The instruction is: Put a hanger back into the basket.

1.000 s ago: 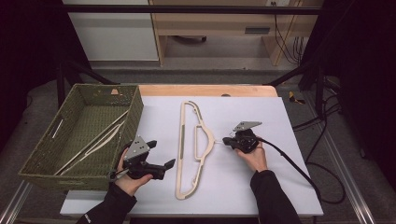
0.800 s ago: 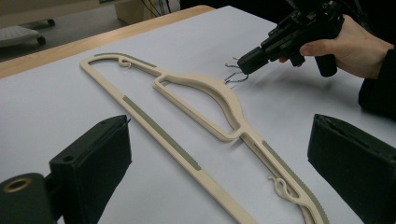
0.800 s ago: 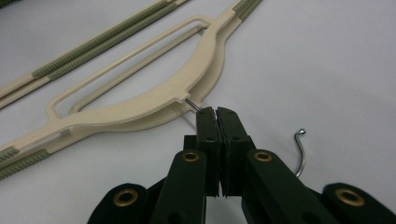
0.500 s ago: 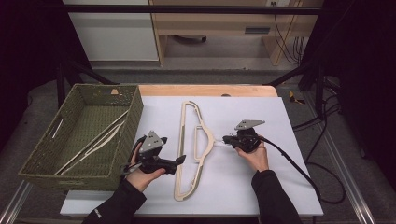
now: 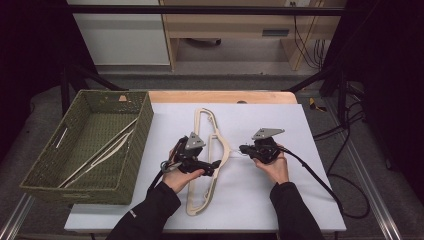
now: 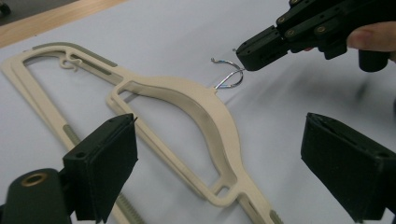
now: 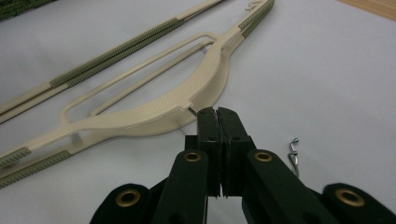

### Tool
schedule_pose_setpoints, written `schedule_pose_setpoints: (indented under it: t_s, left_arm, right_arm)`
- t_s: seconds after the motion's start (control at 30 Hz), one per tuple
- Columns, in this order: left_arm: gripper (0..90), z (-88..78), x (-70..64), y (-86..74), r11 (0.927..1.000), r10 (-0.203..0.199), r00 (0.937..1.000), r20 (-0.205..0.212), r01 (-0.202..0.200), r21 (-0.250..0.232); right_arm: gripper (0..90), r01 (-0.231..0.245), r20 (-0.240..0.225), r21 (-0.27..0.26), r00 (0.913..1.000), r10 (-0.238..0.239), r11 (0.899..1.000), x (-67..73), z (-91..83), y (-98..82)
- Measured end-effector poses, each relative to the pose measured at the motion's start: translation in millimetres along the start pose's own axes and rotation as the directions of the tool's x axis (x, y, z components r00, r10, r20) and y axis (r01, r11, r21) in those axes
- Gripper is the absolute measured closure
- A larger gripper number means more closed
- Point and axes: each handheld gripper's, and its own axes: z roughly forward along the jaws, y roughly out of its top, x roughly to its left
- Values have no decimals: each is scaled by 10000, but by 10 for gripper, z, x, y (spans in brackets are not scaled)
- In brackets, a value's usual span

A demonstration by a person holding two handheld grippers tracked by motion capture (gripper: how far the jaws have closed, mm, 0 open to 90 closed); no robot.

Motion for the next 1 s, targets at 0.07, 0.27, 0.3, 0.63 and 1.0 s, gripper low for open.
schedule_pose_setpoints:
  t_s: [0.07, 0.27, 0.3, 0.63, 1.0]
  left_arm:
    - [124, 89, -11, 18, 9999, 4, 10000, 22, -5, 170]
    - [203, 336, -43, 37, 9981, -51, 9999, 160, 41, 615]
    - [209, 344, -54, 35, 9981, -17, 9998, 187, 5, 609]
    - [237, 183, -45, -82, 9994, 189, 9998, 79, -191, 284]
    - [166, 29, -85, -133, 9997, 198, 9992, 357, -192, -160]
  right_arm:
    - [900, -1, -24, -71, 10000, 1, 10000, 2, -11, 3]
    - [900, 9, -77, -123, 10000, -10, 9999, -1, -40, 11]
    - [900, 35, -96, -136, 9999, -37, 9999, 3, -38, 11]
    - [866, -381, -45, -104, 9993, 380, 9992, -37, 19, -80]
    - [734, -830, 83, 379, 9965, 827, 9958, -108, 108, -254]
